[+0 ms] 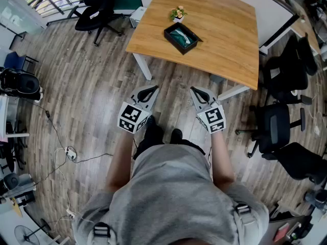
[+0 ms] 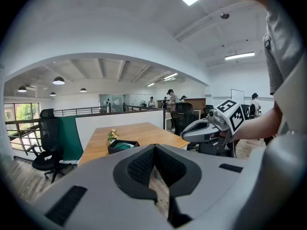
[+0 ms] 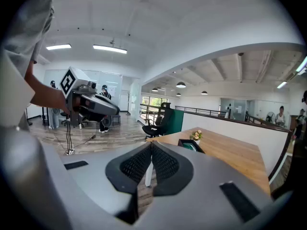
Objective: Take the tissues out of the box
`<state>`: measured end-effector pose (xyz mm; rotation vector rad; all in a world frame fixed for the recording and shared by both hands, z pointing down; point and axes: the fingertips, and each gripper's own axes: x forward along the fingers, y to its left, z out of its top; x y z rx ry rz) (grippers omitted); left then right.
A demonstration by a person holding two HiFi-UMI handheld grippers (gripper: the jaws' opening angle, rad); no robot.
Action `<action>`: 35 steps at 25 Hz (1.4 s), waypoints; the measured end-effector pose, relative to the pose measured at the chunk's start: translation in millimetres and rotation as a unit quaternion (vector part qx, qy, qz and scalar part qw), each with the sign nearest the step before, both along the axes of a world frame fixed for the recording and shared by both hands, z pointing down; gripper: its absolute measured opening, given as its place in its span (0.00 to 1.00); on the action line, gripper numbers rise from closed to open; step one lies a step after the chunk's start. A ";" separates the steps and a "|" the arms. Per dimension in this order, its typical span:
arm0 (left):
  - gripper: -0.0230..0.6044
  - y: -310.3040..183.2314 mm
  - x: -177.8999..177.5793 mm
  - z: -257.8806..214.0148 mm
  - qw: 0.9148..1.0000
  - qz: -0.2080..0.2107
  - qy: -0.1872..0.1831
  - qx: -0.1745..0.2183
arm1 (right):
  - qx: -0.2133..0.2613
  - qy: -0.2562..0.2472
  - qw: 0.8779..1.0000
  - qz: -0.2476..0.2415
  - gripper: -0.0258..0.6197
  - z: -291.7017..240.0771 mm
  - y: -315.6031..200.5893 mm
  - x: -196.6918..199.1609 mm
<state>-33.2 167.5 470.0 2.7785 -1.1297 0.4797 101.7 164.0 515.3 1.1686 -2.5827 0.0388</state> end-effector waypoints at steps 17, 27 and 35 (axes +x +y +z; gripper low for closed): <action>0.07 -7.9 7.6 -9.2 1.000 -0.005 0.022 0.009 | 0.044 0.006 0.999 0.009 0.05 -19.5 -4.1 1.5; 0.07 -15.1 7.7 -27.2 0.998 -0.019 0.047 0.035 | 0.066 -0.006 0.997 0.029 0.05 -34.7 -13.7 12.2; 0.07 -19.5 11.6 -37.6 0.997 -0.020 0.048 0.052 | 0.068 0.004 0.997 0.024 0.06 -39.0 -17.6 12.7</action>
